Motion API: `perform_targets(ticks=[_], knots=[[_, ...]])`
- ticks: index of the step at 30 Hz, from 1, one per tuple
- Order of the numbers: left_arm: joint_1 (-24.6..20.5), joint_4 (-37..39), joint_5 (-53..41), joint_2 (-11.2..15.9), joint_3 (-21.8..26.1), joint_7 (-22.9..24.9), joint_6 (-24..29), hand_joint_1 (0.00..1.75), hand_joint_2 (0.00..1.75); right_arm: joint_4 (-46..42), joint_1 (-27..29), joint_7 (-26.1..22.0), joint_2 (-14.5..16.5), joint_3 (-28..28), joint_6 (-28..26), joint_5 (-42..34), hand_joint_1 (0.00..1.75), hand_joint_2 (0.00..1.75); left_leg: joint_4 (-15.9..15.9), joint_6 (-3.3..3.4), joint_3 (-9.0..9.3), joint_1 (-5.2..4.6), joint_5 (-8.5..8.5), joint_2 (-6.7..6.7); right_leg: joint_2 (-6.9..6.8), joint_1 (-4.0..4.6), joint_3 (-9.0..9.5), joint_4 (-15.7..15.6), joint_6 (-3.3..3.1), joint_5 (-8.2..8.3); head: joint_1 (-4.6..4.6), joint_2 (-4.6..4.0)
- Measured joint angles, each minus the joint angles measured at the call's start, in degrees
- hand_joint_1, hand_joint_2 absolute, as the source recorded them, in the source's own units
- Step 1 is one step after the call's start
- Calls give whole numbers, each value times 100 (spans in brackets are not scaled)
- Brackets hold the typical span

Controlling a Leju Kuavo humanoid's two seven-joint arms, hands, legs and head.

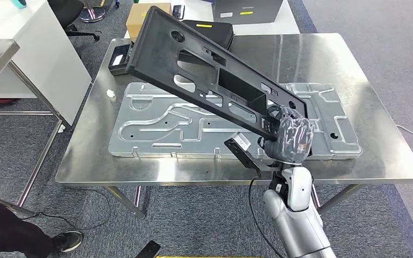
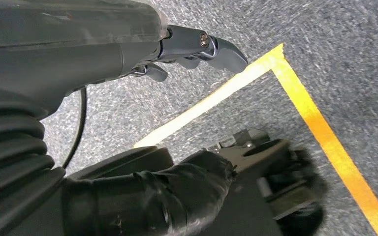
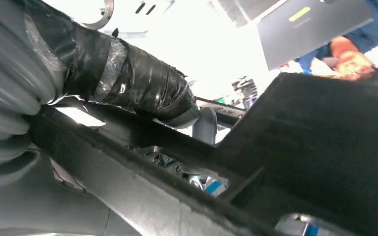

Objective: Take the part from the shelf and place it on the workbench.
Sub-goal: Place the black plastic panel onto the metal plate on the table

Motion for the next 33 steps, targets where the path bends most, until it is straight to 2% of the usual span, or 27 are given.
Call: perform_targets(ticks=[1,2,3,5,6,8,9,10,12,13,14,15,16,17,19,21,23,24,26,28,29,30,31,33], knots=[[0,0,-2,0,-1,1,-2,0,0,7,-4,5,1,-1,1,9,173,175,-29,0,13,1,18,0,0,0,0,1,0,0,0,0],[-4,-1,-11,0,-3,5,-5,0,0,40,-27,31,10,1,8,58,173,175,-197,1,92,4,113,0,1,-2,1,4,4,-2,0,0],[-12,-1,-27,-1,-7,12,-13,0,0,99,-70,80,26,5,24,147,174,175,-481,5,227,8,260,2,3,-4,1,13,11,-7,0,0],[-57,-2,-96,-11,-44,58,-42,0,0,429,-313,354,98,53,104,630,174,175,-1171,53,547,-2,514,-3,15,15,-16,38,76,-14,5,0],[-76,-2,-135,-16,-71,85,-60,0,0,636,-456,520,138,91,156,923,174,175,-1367,88,636,-13,561,-6,20,25,-22,41,121,-11,7,0],[-103,-2,-201,-29,-125,128,-92,0,0,1033,-706,825,199,170,253,1419,174,175,-1487,178,681,-8,583,-7,19,25,-50,75,204,-41,8,0],[-118,-2,-221,-37,-143,140,-109,0,0,1200,-806,957,213,216,289,1548,174,175,-1509,221,686,1,602,-6,15,17,-103,192,230,-125,8,0],[-138,-2,-242,-47,-161,151,-126,0,0,1378,-913,1110,219,281,332,1628,174,175,-1527,257,689,11,618,-4,11,10,-212,431,250,-268,10,0],[-171,-2,-276,-63,-195,175,-157,0,0,1780,-1152,1470,219,478,442,1689,175,175,-1525,292,680,3,623,-5,6,4,-558,1184,277,-622,11,0],[-178,-2,-293,-67,-213,186,-170,0,0,1982,-1263,1647,218,596,508,1699,175,175,-1518,295,679,-2,621,-5,5,4,-719,1515,284,-728,11,0],[-180,-2,-305,-68,-231,196,-180,0,0,2172,-1365,1798,218,716,574,1702,175,175,-1510,297,679,-7,616,-6,5,5,-803,1671,283,-728,11,0],[-182,-2,-316,-69,-249,204,-192,0,0,2344,-1455,1916,217,835,636,1702,175,175,-1501,297,681,-11,609,-9,4,6,-778,1596,272,-619,11,0],[-184,-2,-325,-73,-264,211,-203,0,0,2492,-1538,2004,217,945,688,1702,175,175,-1490,293,684,-15,600,-12,4,8,-653,1309,251,-428,11,0],[-189,-2,-330,-80,-276,216,-213,0,0,2630,-1623,2069,218,1048,737,1703,175,175,-1479,284,685,-19,588,-14,4,13,-472,896,221,-221,12,0],[-211,-2,-341,-102,-290,223,-231,0,0,2895,-1797,2160,230,1222,834,1704,175,175,-1458,249,661,-38,576,-16,6,44,-175,262,165,0,9,0],[-233,-2,-363,-116,-297,226,-246,0,0,3146,-1939,2245,249,1328,957,1704,175,175,-1457,203,635,-45,585,-19,6,82,-105,101,132,1,7,0],[-242,-2,-382,-121,-301,228,-261,0,0,3372,-2035,2330,271,1358,1088,1704,175,175,-1453,147,635,-43,571,-20,3,64,-92,48,88,20,7,0],[-246,-2,-386,-122,-303,227,-269,0,0,3484,-2082,2365,286,1361,1148,1704,175,175,-1386,120,609,-42,513,-16,-1,44,-74,21,54,32,1,0],[-259,-2,-388,-122,-305,226,-284,0,0,3695,-2169,2415,326,1362,1237,1699,175,175,-912,73,395,-26,241,-7,-6,15,-42,-23,-4,52,-11,0],[-268,-2,-390,-122,-306,226,-301,0,0,3899,-2223,2450,357,1362,1298,1696,175,175,-158,34,29,-12,-68,-3,-5,13,-36,-23,-28,48,-19,0],[-268,-2,-391,-122,-306,228,-309,0,0,3995,-2233,2466,364,1362,1324,1696,175,175,90,19,-103,-6,-118,-3,-5,13,-32,-21,-29,43,-18,0],[-268,-2,-393,-121,-306,233,-317,0,0,4089,-2238,2481,368,1361,1350,1696,175,175,131,10,-141,-1,-58,-3,-4,13,-26,-17,-24,37,-19,0],[-270,-2,-396,-121,-306,239,-322,0,0,4171,-2239,2492,369,1357,1372,1696,175,175,-71,8,-60,6,110,-2,-3,11,-18,-11,-13,29,-19,0],[-278,-2,-401,-121,-306,254,-326,0,0,4308,-2245,2508,374,1334,1405,1691,174,175,-848,23,307,14,508,-2,5,18,-8,14,27,0,-18,0]])
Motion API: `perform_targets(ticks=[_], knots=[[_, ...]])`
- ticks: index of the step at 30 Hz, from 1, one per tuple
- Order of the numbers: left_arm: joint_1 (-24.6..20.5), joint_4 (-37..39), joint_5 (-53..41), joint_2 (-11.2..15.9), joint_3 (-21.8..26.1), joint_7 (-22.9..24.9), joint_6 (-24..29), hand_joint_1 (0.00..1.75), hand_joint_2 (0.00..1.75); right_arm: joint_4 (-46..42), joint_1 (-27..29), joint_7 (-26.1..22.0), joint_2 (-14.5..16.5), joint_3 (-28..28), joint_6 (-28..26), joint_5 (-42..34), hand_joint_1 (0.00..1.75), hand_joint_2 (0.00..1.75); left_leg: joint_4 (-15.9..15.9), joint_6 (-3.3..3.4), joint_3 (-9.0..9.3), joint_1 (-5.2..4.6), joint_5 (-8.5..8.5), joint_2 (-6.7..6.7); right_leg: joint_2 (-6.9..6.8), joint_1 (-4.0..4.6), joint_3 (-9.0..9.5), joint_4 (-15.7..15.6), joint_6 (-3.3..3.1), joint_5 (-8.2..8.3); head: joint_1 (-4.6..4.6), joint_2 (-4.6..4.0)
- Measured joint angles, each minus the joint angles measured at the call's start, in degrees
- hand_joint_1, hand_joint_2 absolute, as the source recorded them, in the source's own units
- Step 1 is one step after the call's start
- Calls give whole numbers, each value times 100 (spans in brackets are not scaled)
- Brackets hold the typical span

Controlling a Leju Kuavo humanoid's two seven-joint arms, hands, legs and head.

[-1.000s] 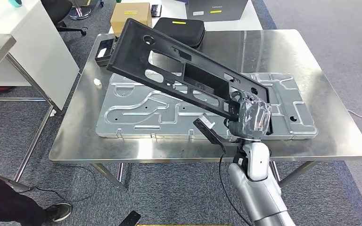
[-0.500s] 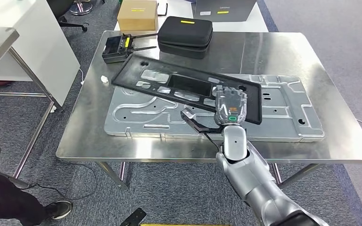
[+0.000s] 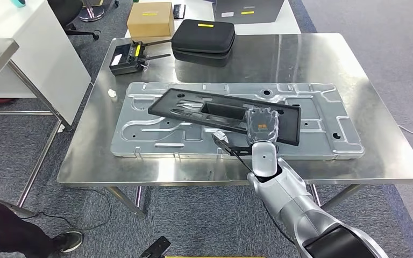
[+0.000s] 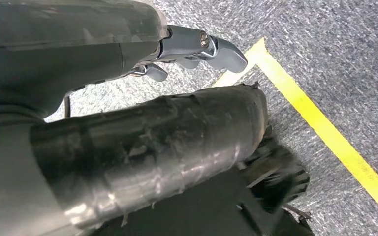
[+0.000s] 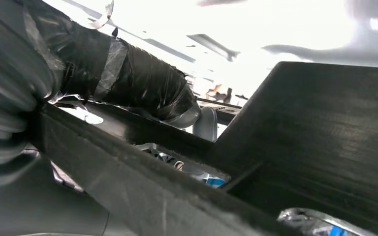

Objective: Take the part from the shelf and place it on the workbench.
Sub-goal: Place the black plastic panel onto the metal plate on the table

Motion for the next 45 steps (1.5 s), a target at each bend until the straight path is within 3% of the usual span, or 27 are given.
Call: perform_targets(ticks=[2,6,8,10,11,12,13,14,15,17,20,22,26,27,28,30,32,33,36,37,38,40,42,43,45], knots=[[-9,0,-1,-1,-1,15,0,0,0,104,-18,10,7,-41,11,-10,172,175,-519,34,242,-12,147,-8,11,22,-18,31,54,-19,4,0],[-11,0,-2,-3,-3,44,-2,0,0,291,-29,13,10,-134,58,-27,171,175,-619,153,280,-14,142,-10,10,18,-59,97,173,-83,8,0],[-17,0,-7,-5,-4,51,-1,0,0,366,-25,4,10,-178,63,-31,169,175,-648,221,299,-1,154,-4,7,-2,-244,512,222,-336,9,0],[-18,0,-11,-4,-6,54,2,0,0,449,6,-15,10,-213,60,-31,168,175,-646,250,300,-8,149,-2,7,-8,-601,1265,251,-667,8,0],[-16,0,-10,-4,-7,54,4,0,0,492,34,-26,10,-229,58,-31,155,175,-643,255,302,-11,145,-3,6,-10,-748,1552,258,-742,9,0],[-15,0,-9,-4,-7,54,7,0,0,529,62,-34,11,-244,55,-31,113,175,-639,256,304,-13,142,-7,6,-10,-811,1648,256,-711,9,0],[-14,0,-7,-4,-7,52,10,0,0,560,81,-39,13,-257,53,-31,72,175,-635,254,310,-14,138,-12,6,-10,-761,1517,244,-573,9,0],[-15,0,-6,-4,-7,50,13,0,0,583,85,-43,16,-267,49,-30,30,175,-629,248,320,-16,129,-16,6,-8,-611,1182,224,-361,9,0],[-16,0,-5,-6,-7,47,14,0,0,600,78,-48,20,-275,36,-27,0,175,-622,239,326,-19,118,-18,5,-2,-422,775,194,-177,10,0],[-23,0,-2,-9,-7,43,19,0,0,622,57,-55,37,-288,-20,-9,0,175,-609,203,324,-39,103,-16,7,28,-136,172,144,15,8,0],[-26,0,0,-11,-7,39,32,0,0,648,63,-54,61,-298,-145,11,0,175,-629,123,324,-53,106,-12,17,43,-72,36,88,22,4,0],[-27,0,-1,-11,-7,39,40,0,0,656,63,-53,81,-300,-205,11,0,175,-473,67,270,-53,-22,-8,15,8,-40,-13,20,49,-5,0],[-21,0,-1,-9,-6,40,46,0,0,672,72,-54,119,-300,-245,13,0,175,800,-22,-299,-23,-627,0,3,-5,-20,-35,-48,60,-25,0],[-16,0,-1,-8,-5,40,46,0,0,677,74,-54,120,-300,-253,14,0,131,946,-35,-370,-18,-633,0,2,-4,-19,-33,-49,58,-26,0],[-13,0,-1,-8,-5,41,46,0,0,678,73,-54,120,-300,-263,15,0,87,881,-43,-337,-12,-534,1,3,-5,-15,-29,-45,56,-26,0],[-15,0,-1,-7,-4,41,46,0,0,679,64,-53,121,-300,-291,16,0,0,186,-36,7,3,-154,3,9,-6,-3,-10,-25,42,-26,0],[-23,0,-1,-6,-5,40,46,0,0,679,59,-48,122,-300,-333,16,0,0,-465,2,332,-7,48,0,21,16,-15,21,24,26,-24,0],[-24,0,-1,-6,-5,39,47,0,0,679,63,-44,122,-297,-368,16,0,0,-596,29,392,-17,59,-4,25,26,-24,26,54,27,-22,0],[-15,0,-1,-5,-4,35,57,0,0,667,86,-38,121,-268,-562,16,0,0,-652,133,401,-21,84,-8,28,24,-38,30,153,21,-19,0],[-14,0,3,-5,-4,30,64,0,0,654,92,-45,121,-256,-646,16,0,0,-675,174,407,-12,103,-5,25,17,-76,112,184,-48,-18,0],[-15,0,8,-5,-2,24,73,0,0,634,102,-57,120,-242,-734,16,0,0,-698,209,412,-2,121,-1,23,7,-166,317,210,-182,-17,0],[-9,0,20,-4,6,8,90,0,0,582,152,-83,116,-202,-869,16,0,0,-705,244,409,-2,129,4,18,-7,-481,1016,245,-549,-15,0],[8,0,33,0,17,-9,101,0,0,530,240,-101,110,-150,-919,16,0,0,-697,250,405,-5,125,4,18,-13,-741,1574,263,-717,-16,0],[17,0,46,2,22,-17,108,0,0,497,282,-113,105,-121,-922,16,0,0,-687,250,405,-5,119,1,17,-14,-742,1569,260,-646,-16,0],[30,0,86,3,33,-39,143,0,0,371,339,-133,85,-54,-925,16,0,0,-657,236,406,-5,96,-3,16,-12,-457,966,228,-274,-16,0]])
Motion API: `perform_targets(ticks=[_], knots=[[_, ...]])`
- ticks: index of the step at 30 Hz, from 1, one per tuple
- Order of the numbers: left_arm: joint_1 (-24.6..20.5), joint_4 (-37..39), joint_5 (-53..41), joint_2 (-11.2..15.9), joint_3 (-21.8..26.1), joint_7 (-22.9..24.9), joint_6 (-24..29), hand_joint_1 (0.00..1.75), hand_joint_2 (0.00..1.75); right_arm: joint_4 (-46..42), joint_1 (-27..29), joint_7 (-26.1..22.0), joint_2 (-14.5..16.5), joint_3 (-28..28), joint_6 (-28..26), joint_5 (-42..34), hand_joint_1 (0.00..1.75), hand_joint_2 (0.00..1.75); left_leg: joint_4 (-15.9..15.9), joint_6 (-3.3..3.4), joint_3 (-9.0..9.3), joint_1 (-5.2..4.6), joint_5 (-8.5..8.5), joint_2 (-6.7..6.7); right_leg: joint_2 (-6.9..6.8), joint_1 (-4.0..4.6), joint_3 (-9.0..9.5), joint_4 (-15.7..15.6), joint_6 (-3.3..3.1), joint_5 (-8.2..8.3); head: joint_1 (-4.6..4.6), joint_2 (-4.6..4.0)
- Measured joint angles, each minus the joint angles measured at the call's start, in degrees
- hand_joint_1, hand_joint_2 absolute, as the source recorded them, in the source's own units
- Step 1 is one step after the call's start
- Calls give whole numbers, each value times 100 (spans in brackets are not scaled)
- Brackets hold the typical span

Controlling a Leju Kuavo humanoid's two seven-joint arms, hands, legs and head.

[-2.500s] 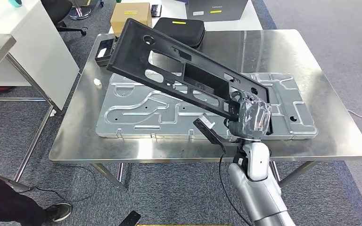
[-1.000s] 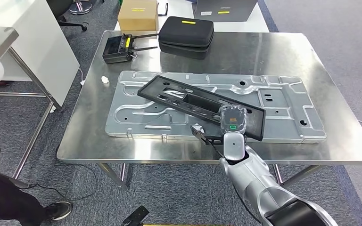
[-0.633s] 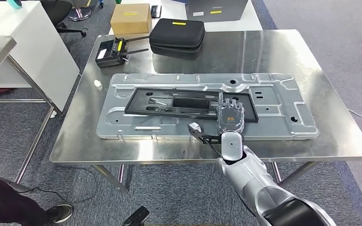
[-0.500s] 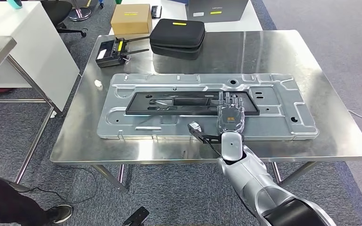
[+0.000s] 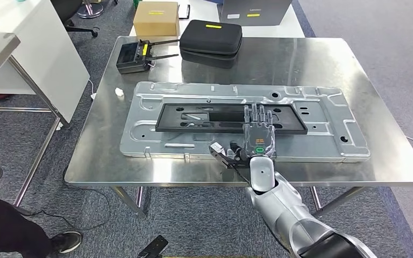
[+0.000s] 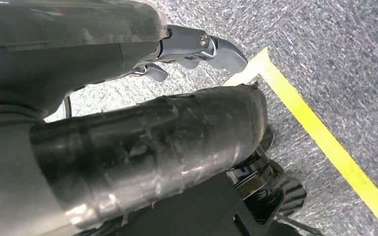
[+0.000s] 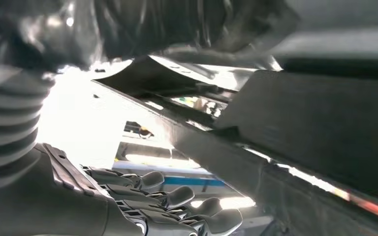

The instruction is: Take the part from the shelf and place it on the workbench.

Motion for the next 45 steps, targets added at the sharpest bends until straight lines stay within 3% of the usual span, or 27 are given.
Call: perform_targets(ticks=[2,3,6,8,9,11,12,13,14,15,17,18,22,24,26,27,28,29,32,34,36,38,41,43,44,45], knots=[[14,0,56,2,22,-29,80,0,0,-243,70,42,-61,85,-19,0,0,0,28,-36,-11,-14,-22,-1,3,26,327,-687,-52,235,-1,0],[27,0,96,5,41,-49,131,0,0,-427,151,68,-108,121,-61,-1,0,0,32,-59,-16,-21,-25,-2,4,42,404,-853,-74,260,-3,0],[118,0,230,25,141,-127,298,0,0,-1360,709,-59,-296,111,-329,-19,0,0,18,-142,-8,-24,-39,-5,3,54,451,-944,-144,259,-5,0],[189,0,288,44,205,-157,423,0,0,-2293,1248,-476,-363,-77,-469,-144,0,0,218,-205,-85,-19,-206,0,-2,23,480,-987,-212,275,-13,0],[217,0,311,53,235,-162,487,0,0,-2797,1548,-839,-359,-225,-501,-288,0,0,483,-232,-201,-13,-373,3,-11,13,491,-1001,-246,275,-19,0],[273,0,350,62,307,-174,634,0,0,-3851,2205,-2087,-235,-679,-529,-973,0,0,1234,-271,-544,-10,-734,4,-34,23,496,-999,-294,258,-26,0],[306,0,360,68,342,-185,710,0,0,-4315,2524,-2934,-88,-993,-531,-1515,0,0,1515,-282,-675,-8,-821,5,-44,29,498,-995,-303,250,-25,0],[340,0,363,76,373,-199,787,0,0,-4742,2834,-3804,97,-1344,-531,-2157,0,0,1614,-285,-719,-7,-805,5,-48,35,503,-991,-305,240,-26,0],[367,0,371,84,402,-214,858,0,0,-5126,3117,-4555,280,-1689,-532,-2818,0,0,1475,-277,-646,-7,-678,5,-51,38,517,-987,-301,230,-30,0],[387,0,385,90,430,-226,919,0,0,-5476,3375,-5130,413,-1991,-533,-3414,0,0,1137,-260,-471,-9,-485,5,-55,39,537,-985,-288,218,-32,0],[419,0,436,98,491,-251,1032,0,0,-6128,3824,-5710,536,-2423,-543,-4372,0,0,360,-214,-71,-20,-196,-1,-60,56,565,-969,-247,191,-36,0],[438,0,458,100,528,-268,1084,0,0,-6433,4034,-5855,552,-2557,-547,-4721,0,0,123,-193,52,-29,-141,-2,-55,65,566,-961,-221,184,-36,0],[504,0,539,110,669,-320,1217,0,0,-7375,4769,-6021,560,-2802,-550,-5482,0,0,-30,-64,124,-40,-103,14,-32,58,555,-928,-97,145,-36,0],[524,0,562,111,726,-332,1251,0,0,-7668,5031,-6025,566,-2900,-550,-5628,0,0,-75,14,122,-19,-52,30,-26,45,422,-577,-41,-140,-30,0],[543,0,581,114,768,-334,1273,0,0,-7835,5229,-6028,586,-2984,-549,-5720,0,0,-70,51,84,-27,-25,43,-23,27,140,143,-4,-572,-27,0],[556,0,591,115,791,-333,1282,0,0,-7884,5314,-6028,600,-3026,-549,-5760,0,0,-59,56,61,-30,-14,49,-24,17,32,442,11,-706,-27,0],[570,0,604,116,816,-335,1293,0,0,-7926,5391,-6028,617,-3070,-549,-5810,0,0,-44,57,37,-31,-4,54,-24,7,9,572,20,-738,-28,0],[582,0,616,117,840,-343,1303,0,0,-7962,5454,-6028,632,-3112,-549,-5873,0,0,-25,54,12,-31,3,56,-26,-3,100,476,23,-660,-28,0],[598,0,637,116,886,-398,1325,0,0,-8080,5576,-6028,669,-3216,-548,-6083,0,0,41,15,-46,-41,17,54,-31,-5,733,-599,-11,-255,-29,0],[598,0,643,117,909,-417,1340,0,0,-8161,5636,-6031,691,-3261,-547,-6171,0,0,52,-49,-56,-56,37,54,-25,23,905,-959,-55,-166,-32,0],[600,0,645,119,937,-419,1346,0,0,-8214,5692,-6034,710,-3298,-543,-6221,0,0,33,-131,-57,-57,78,52,-18,36,876,-973,-122,-102,-33,0],[607,0,644,122,969,-416,1347,0,0,-8240,5723,-6035,726,-3321,-534,-6248,0,0,149,-205,-123,-42,-39,44,-31,14,838,-1014,-214,-14,-40,0],[619,0,645,130,994,-405,1345,0,0,-8253,5748,-6036,735,-3347,-527,-6286,0,0,1033,-278,-439,-20,-694,40,-51,5,722,-1021,-293,92,-59,0],[626,0,644,136,1001,-400,1345,0,0,-8252,5760,-6036,737,-3365,-528,-6298,0,0,1558,-304,-556,-16,-947,41,-58,15,628,-989,-293,137,-59,0],[631,0,644,139,1003,-399,1346,0,0,-8252,5762,-6036,738,-3373,-530,-6302,0,0,1531,-304,-470,-16,-918,41,-59,17,587,-971,-286,154,-60,0],[633,0,643,141,1005,-399,1348,0,0,-8251,5764,-6036,741,-3380,-531,-6307,0,0,1264,-294,-263,-16,-797,42,-57,18,559,-952,-276,170,-60,0]])
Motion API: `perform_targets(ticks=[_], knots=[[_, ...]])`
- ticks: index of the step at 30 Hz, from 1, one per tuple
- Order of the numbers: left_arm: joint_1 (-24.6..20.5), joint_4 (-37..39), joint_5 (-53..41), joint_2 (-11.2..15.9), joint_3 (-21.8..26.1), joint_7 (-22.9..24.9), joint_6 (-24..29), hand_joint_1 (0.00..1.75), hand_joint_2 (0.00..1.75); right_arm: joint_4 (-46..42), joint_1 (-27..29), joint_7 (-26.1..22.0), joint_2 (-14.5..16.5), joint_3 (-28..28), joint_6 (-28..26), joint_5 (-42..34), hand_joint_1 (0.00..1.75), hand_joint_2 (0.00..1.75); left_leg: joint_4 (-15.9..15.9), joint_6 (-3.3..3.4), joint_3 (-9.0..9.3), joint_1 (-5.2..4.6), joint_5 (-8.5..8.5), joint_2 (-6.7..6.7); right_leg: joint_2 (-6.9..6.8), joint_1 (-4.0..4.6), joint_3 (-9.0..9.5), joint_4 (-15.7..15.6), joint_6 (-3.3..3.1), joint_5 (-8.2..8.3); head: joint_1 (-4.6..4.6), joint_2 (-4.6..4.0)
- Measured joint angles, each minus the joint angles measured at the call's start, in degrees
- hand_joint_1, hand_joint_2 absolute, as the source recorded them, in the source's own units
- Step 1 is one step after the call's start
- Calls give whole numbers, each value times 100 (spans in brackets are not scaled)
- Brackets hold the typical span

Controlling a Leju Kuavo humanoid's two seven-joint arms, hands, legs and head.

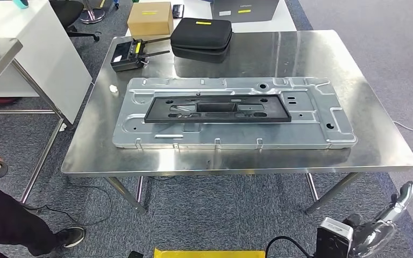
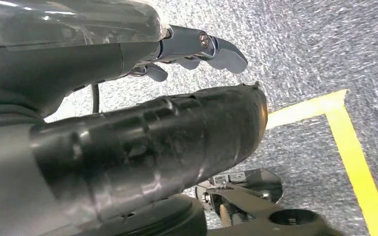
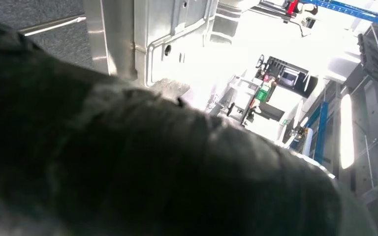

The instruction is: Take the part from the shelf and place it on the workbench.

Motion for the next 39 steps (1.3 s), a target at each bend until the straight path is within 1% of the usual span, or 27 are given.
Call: perform_targets(ticks=[2,3,4,7,8,9,11,12,13,14,15,17,18,19,22,23,24,25,27,28,29,30,32,34,37,38,39], knots=[[-7,0,1,9,2,0,4,0,0,-1,2,0,6,-15,-1,-12,0,0,-820,54,526,-12,249,-4,4,7,-33,37,35,27,0,0],[-12,0,2,13,4,-1,7,0,0,-2,3,0,8,-23,-1,-20,0,0,-1124,90,696,-27,322,-7,6,12,-40,48,61,42,1,0],[-15,0,3,17,8,-1,9,0,0,-2,4,-2,8,-32,-1,-29,0,0,-1273,125,765,-43,346,-9,5,17,-46,53,91,60,2,0],[-3,0,8,21,24,2,13,0,0,-2,16,-5,8,-82,-1,-63,0,0,-1336,227,736,-47,438,4,14,18,-57,39,202,113,3,0],[-2,0,11,21,28,2,12,0,0,-3,25,-6,8,-103,-1,-84,0,0,-1364,270,724,-31,486,16,21,17,-86,90,231,51,8,0],[-4,0,15,20,33,1,11,0,0,-3,34,-7,8,-126,-1,-113,0,0,-1392,315,699,-15,541,30,29,16,-153,245,255,-96,13,0],[1,0,31,20,51,-2,10,0,0,-3,60,-7,8,-184,-2,-191,0,0,-1402,364,609,-12,624,44,35,0,-392,869,287,-565,21,0],[9,0,38,22,67,-3,11,0,0,-2,78,-7,8,-217,-2,-238,0,0,-1394,369,554,-17,658,48,35,-7,-509,1224,301,-766,20,0],[20,0,46,23,83,-5,14,0,0,-2,101,-6,8,-249,-2,-286,0,0,-1383,365,502,-21,686,51,35,-13,-563,1461,311,-868,21,0],[28,0,54,25,101,-8,17,0,0,-2,125,-5,8,-280,-2,-328,0,0,-1369,359,455,-23,710,53,34,-16,-519,1503,314,-863,20,0],[34,0,61,27,117,-12,21,0,0,-2,144,-5,8,-309,-2,-370,0,0,-1351,351,414,-23,730,53,33,-18,-359,1315,308,-758,21,0],[39,0,73,27,140,-19,27,0,0,-6,164,-4,8,-359,-2,-423,0,0,-1309,322,355,-23,760,52,32,-16,149,532,270,-491,19,0],[40,0,75,27,144,-21,29,0,0,-11,174,-4,8,-377,-2,-443,0,0,-1285,299,337,-32,771,50,32,-3,342,194,244,-398,19,0],[40,0,76,28,147,-21,31,0,0,-24,185,-5,8,-390,-3,-460,0,0,-1271,269,325,-38,786,50,34,11,445,-5,218,-356,18,0],[43,0,76,31,163,-23,38,0,0,-54,233,-10,8,-433,-3,-493,0,0,-1269,164,305,-47,839,48,39,25,422,-71,125,-274,19,0],[48,0,77,33,170,-25,42,0,0,-58,248,-11,8,-449,-3,-497,0,0,-1225,130,277,-41,791,43,33,15,399,-83,84,-231,18,0],[55,0,78,36,175,-27,44,0,0,-62,264,-11,8,-462,-3,-500,0,0,-1099,101,219,-36,661,38,25,2,366,-97,40,-185,16,0],[61,0,80,39,180,-28,45,0,0,-66,279,-11,8,-474,-3,-502,0,0,-857,75,122,-27,448,34,16,-5,319,-104,4,-137,15,0],[65,0,84,43,186,-28,45,0,0,-67,305,-11,8,-494,-3,-509,0,0,-151,36,-113,-16,-47,32,8,4,193,-88,-33,-56,11,0],[67,0,85,45,190,-28,46,0,0,-67,319,-10,8,-503,-3,-511,0,0,128,26,-173,-14,-195,33,6,10,122,-72,-36,-16,11,0],[69,0,86,48,195,-28,46,0,0,-66,328,-9,8,-513,-2,-513,0,0,223,25,-138,-14,-232,33,5,16,53,-53,-34,19,10,0],[71,0,87,49,202,-28,46,0,0,-66,335,-6,8,-522,-2,-515,0,0,94,35,8,-14,-165,33,6,21,-10,-34,-29,52,10,0],[65,0,93,50,214,-28,46,0,0,-66,342,4,8,-533,-2,-520,0,0,-663,92,541,-21,82,31,12,30,-98,-2,-8,113,9,0],[52,0,99,56,223,-31,46,0,0,-67,347,14,7,-533,-3,-522,0,0,-1277,161,908,-55,233,34,11,43,-135,12,43,172,9,0],[58,0,102,61,236,-37,46,0,0,-68,352,23,7,-534,-2,-526,0,0,-1419,248,921,-87,341,35,7,39,-146,-7,158,269,8,0],[62,0,103,59,242,-36,46,0,0,-69,358,27,6,-534,-2,-527,0,0,-1445,280,900,-77,399,47,14,36,-164,9,192,254,8,0],[63,0,104,57,248,-36,46,0,0,-72,365,29,5,-535,-2,-528,0,0,-1473,322,864,-60,464,60,22,33,-209,103,222,141,12,0]])
